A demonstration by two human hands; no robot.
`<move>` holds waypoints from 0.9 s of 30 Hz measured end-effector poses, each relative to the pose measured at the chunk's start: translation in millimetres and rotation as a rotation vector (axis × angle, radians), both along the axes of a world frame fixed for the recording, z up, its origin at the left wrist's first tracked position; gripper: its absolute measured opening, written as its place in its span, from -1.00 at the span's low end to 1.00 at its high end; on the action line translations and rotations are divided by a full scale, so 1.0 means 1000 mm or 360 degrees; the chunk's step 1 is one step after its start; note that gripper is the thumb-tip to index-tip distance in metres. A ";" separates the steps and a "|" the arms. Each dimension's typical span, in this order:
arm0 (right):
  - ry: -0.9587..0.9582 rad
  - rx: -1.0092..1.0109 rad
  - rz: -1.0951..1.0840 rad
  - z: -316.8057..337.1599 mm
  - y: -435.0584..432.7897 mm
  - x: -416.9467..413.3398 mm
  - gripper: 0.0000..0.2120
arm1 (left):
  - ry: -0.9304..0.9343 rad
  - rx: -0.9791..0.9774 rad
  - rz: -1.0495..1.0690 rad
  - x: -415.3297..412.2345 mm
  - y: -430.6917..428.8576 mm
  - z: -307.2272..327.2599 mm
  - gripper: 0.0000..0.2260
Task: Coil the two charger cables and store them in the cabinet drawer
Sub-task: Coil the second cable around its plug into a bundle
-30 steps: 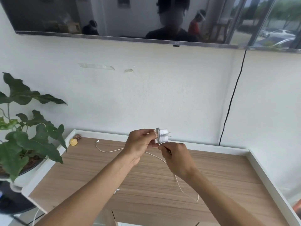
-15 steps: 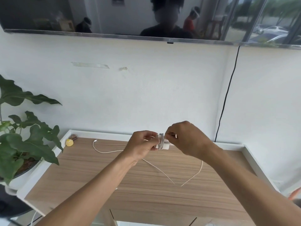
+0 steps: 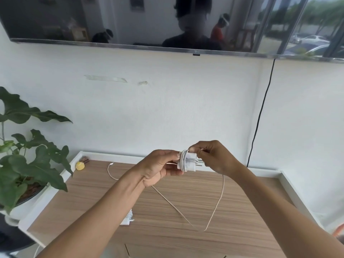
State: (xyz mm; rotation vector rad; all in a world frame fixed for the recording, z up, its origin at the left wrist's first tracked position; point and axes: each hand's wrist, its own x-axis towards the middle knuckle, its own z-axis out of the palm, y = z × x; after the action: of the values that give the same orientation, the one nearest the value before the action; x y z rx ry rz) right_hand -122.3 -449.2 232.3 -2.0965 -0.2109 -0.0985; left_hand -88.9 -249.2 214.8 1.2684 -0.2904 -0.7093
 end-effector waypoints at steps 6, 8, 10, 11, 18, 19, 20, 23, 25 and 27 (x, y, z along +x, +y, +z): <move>0.0015 0.0386 -0.0193 -0.020 0.016 0.004 -0.59 | 0.0175 -0.0213 0.0166 0.009 -0.010 0.012 -0.87; -0.0149 0.0257 -0.0320 -0.026 0.023 0.003 -0.57 | 0.0215 -0.0263 0.0284 0.010 -0.014 0.013 -0.91; -0.0298 -0.0003 -0.0419 -0.032 0.032 0.001 -0.58 | 0.0230 -0.0310 0.0421 0.011 -0.020 0.013 -0.81; -0.0335 -0.0085 -0.0457 -0.036 0.036 0.000 -0.59 | 0.0194 -0.0294 0.0480 0.011 -0.023 0.014 -0.81; -0.0251 -0.0622 -0.0442 -0.039 0.033 -0.007 -0.76 | -0.0132 0.0016 0.0733 0.012 -0.029 0.009 -0.86; -0.0243 -0.0688 -0.0432 -0.037 0.034 -0.010 -0.75 | -0.0157 0.0039 0.0750 0.011 -0.029 0.007 -0.86; -0.0233 -0.0729 -0.0430 -0.035 0.035 -0.012 -0.75 | -0.0209 0.0078 0.0765 0.012 -0.030 0.005 -0.88; -0.0214 -0.0844 -0.0418 -0.029 0.035 -0.018 -0.75 | -0.0431 0.0260 0.0868 0.014 -0.029 -0.004 -0.97; -0.0247 -0.0949 -0.0384 -0.023 0.033 -0.023 -0.76 | -0.0521 0.0359 0.0927 0.014 -0.027 -0.008 -0.97; -0.0290 -0.1037 -0.0341 -0.013 0.031 -0.027 -0.77 | -0.0562 0.0399 0.0938 0.013 -0.023 -0.012 -0.97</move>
State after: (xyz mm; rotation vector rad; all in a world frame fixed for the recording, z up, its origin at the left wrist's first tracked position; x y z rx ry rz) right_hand -149.3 -418.1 219.4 -2.7584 -0.1354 -0.3947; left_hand -75.8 -271.8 203.0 1.6196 -0.1006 -0.0126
